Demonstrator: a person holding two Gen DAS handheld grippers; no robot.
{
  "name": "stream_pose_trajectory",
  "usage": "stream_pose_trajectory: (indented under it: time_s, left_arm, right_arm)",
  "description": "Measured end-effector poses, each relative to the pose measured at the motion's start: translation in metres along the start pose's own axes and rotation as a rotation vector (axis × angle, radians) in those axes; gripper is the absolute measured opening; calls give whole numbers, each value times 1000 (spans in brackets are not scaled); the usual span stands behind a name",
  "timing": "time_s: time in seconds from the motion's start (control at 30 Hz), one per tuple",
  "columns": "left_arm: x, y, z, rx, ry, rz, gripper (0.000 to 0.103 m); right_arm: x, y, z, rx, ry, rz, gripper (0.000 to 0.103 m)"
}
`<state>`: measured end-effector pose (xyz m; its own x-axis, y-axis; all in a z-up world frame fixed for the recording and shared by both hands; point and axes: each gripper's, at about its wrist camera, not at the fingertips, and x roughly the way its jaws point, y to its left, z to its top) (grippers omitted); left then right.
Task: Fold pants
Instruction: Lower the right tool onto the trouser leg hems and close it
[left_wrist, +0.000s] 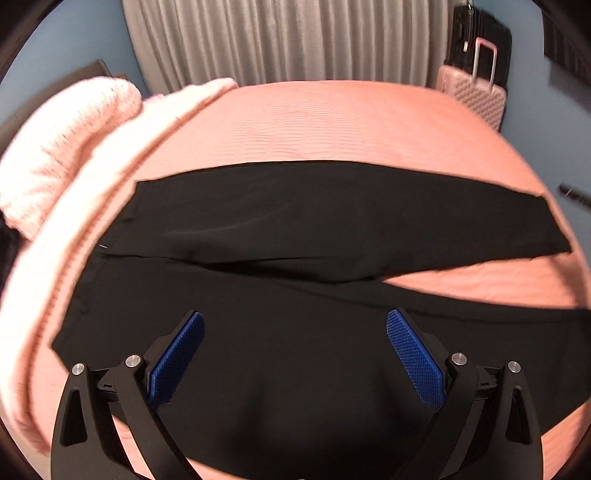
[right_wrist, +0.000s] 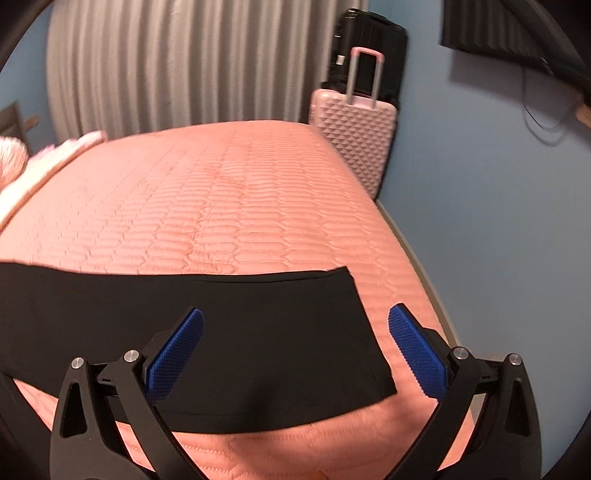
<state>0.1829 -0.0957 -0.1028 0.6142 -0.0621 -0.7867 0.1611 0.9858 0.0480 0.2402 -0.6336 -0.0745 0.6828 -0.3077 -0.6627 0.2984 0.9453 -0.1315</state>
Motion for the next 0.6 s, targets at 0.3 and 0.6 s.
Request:
stream_pose_trajectory:
  time_s: [0.3, 0.6]
  left_arm:
    - [38, -1, 2, -189, 174, -334, 98]
    - [40, -37, -7, 27, 128, -413, 98]
  right_arm:
    - [99, -32, 5, 62, 134, 85, 98]
    - [159, -29, -11, 1, 239, 155, 98]
